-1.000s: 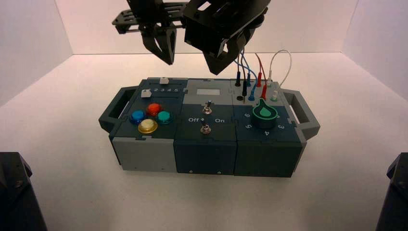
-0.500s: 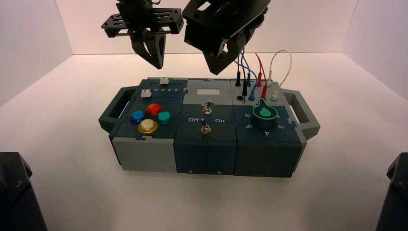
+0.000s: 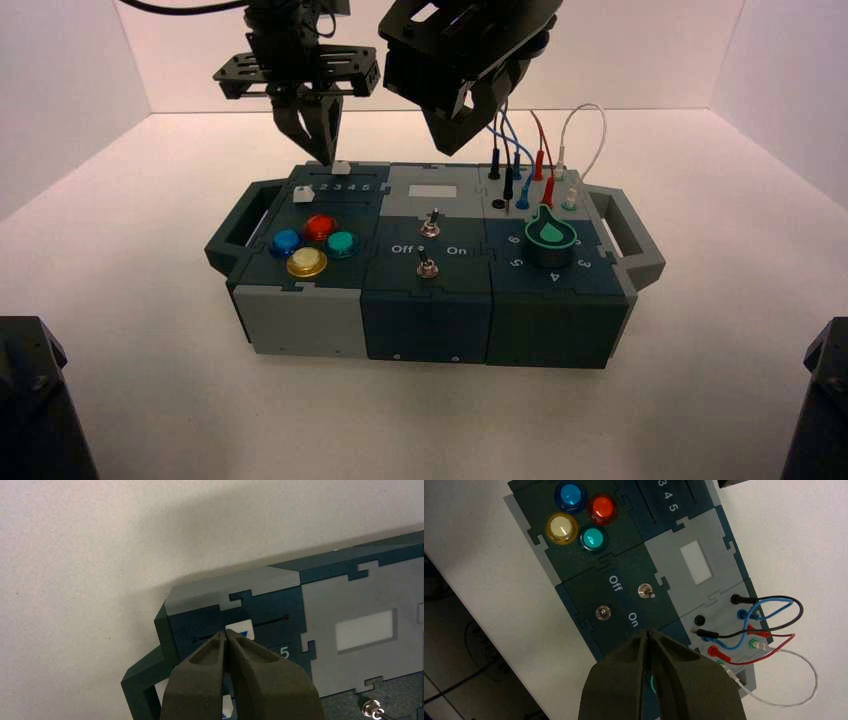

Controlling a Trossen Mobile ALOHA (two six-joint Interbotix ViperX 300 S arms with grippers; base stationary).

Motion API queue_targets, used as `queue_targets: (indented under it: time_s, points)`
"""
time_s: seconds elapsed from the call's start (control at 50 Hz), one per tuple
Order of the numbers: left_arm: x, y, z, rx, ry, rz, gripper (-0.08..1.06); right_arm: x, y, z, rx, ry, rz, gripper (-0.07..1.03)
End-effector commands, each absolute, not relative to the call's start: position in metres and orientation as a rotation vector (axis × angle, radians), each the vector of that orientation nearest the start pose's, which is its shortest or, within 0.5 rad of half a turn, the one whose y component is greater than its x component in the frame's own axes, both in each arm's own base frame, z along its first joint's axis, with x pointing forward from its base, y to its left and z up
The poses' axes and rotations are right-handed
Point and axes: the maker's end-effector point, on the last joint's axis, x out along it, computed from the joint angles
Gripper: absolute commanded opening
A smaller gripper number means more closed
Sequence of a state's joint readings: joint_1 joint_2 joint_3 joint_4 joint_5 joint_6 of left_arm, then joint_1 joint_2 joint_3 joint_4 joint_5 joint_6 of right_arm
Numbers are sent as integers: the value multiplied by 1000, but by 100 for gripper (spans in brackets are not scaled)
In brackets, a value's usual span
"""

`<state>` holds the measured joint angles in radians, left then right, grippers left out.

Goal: Move the top slider to position 3.

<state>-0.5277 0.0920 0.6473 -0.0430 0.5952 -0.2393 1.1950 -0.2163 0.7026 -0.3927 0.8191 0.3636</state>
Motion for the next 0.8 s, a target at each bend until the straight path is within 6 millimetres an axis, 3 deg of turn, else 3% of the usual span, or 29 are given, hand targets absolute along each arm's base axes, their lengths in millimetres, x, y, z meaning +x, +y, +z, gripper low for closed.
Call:
queue_targets:
  time_s: [0.02, 0.5, 0.8]
  points:
    - [307, -185, 56, 98, 1316, -295, -3, 160, 279, 143, -774, 962, 749, -2]
    - [308, -185, 71, 132, 1294, -331, -3, 162, 276, 145, -763, 963, 741, -2]
    - [305, -176, 104, 154, 1258, -357, -3, 169, 267, 164, -728, 920, 741, -2]
